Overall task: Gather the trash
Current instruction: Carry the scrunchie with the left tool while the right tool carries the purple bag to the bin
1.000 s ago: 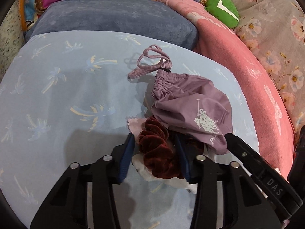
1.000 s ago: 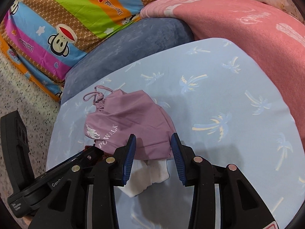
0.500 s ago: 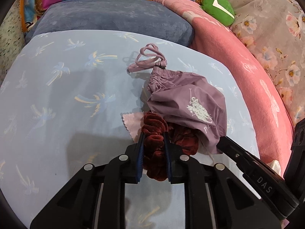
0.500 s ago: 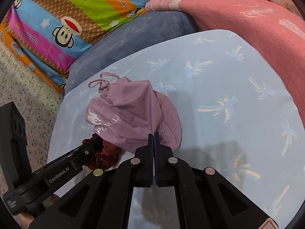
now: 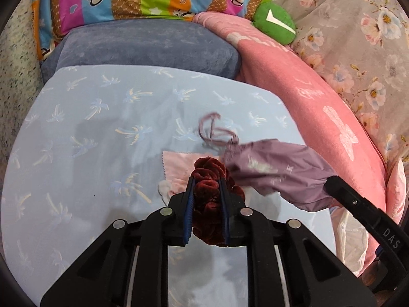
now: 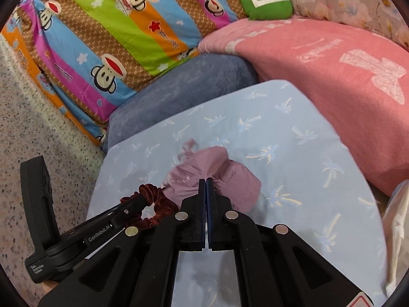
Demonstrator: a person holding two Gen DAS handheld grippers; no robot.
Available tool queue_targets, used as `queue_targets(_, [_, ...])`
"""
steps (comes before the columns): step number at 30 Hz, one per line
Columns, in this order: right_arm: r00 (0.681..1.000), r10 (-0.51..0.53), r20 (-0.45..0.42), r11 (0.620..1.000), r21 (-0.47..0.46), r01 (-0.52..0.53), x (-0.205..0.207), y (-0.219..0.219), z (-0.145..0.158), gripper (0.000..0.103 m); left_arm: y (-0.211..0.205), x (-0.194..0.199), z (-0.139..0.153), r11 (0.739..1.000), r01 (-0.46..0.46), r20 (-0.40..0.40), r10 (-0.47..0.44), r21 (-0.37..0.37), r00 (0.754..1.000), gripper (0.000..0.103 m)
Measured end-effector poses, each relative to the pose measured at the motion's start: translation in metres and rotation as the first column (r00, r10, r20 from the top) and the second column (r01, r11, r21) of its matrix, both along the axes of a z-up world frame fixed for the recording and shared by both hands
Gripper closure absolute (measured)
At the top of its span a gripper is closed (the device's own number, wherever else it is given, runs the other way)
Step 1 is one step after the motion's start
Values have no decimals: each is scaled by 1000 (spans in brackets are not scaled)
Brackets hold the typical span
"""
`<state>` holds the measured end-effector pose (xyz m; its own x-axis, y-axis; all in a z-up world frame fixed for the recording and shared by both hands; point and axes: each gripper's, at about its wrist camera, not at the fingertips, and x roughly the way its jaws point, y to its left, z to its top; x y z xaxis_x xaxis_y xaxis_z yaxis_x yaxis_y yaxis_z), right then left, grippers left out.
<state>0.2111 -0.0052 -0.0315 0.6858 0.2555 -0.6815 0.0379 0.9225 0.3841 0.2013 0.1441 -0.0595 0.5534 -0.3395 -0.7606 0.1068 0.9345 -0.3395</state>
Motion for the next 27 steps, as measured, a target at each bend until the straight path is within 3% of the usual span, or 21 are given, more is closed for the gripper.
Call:
queue_targets(14, [988, -93, 122, 995, -10, 95, -74, -45, 62, 101, -49, -47, 35, 994, 109, 79, -110, 12, 991, 86])
queue_targets(27, [954, -238, 185, 969, -19, 246, -147, -128, 90, 101, -136, -87, 55, 961, 275, 130, -278, 44, 952, 86])
